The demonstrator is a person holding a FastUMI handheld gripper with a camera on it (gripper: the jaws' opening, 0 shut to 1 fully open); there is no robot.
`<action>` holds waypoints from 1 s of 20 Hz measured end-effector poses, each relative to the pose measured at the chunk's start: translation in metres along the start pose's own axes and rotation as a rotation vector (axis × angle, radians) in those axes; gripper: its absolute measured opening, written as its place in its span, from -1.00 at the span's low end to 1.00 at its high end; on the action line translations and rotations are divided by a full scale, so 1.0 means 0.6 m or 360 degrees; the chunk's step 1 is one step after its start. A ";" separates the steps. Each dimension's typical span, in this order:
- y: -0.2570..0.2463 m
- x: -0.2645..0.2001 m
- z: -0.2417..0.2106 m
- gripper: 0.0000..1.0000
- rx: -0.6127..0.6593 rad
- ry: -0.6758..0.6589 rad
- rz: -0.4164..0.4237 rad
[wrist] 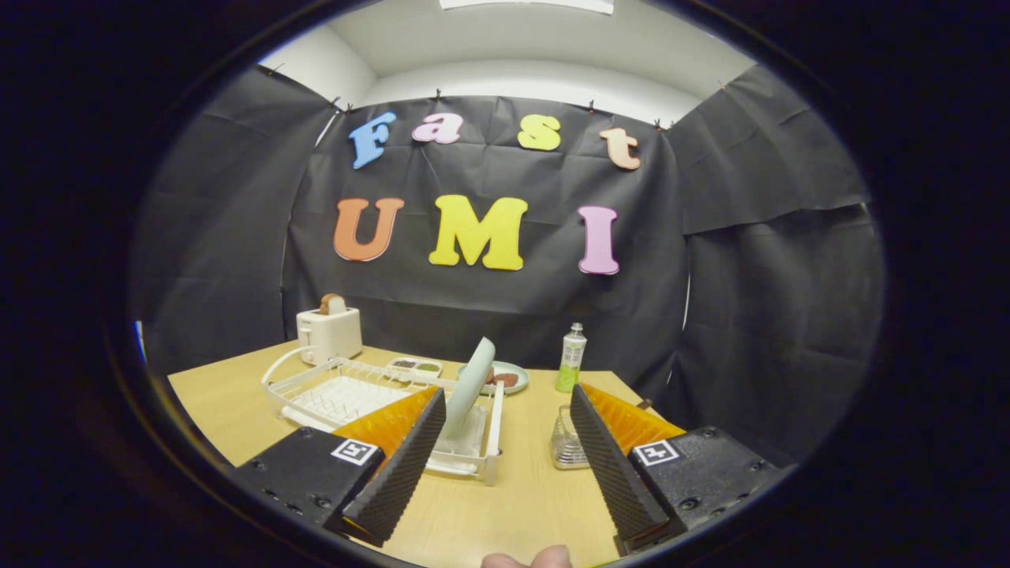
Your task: Take the plate from the dish rack, then take the spoon from the basket and place it into the plate.
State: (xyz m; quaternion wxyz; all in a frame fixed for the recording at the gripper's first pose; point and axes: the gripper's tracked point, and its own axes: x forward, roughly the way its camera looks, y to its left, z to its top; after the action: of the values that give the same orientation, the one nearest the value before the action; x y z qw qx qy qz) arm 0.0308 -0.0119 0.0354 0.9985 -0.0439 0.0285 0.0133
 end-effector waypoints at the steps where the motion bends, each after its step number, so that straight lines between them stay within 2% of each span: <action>1: -0.003 0.007 0.014 1.00 -0.0037 -0.0010 -0.0003; 6: 0.014 0.052 0.089 1.00 -0.0056 0.0047 0.0087; 10: 0.011 0.096 0.151 1.00 -0.0105 0.0112 0.0090; 12: 0.024 0.125 0.154 1.00 -0.0125 0.0232 0.0127; 15: 0.050 0.165 0.160 1.00 -0.0013 0.0406 0.0207; 20: 0.060 0.249 0.150 1.00 -0.0011 0.0665 0.0172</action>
State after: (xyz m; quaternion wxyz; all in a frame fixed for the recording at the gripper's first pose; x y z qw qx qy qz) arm 0.1838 0.0354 0.1129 0.9686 -0.0475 0.2373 0.0574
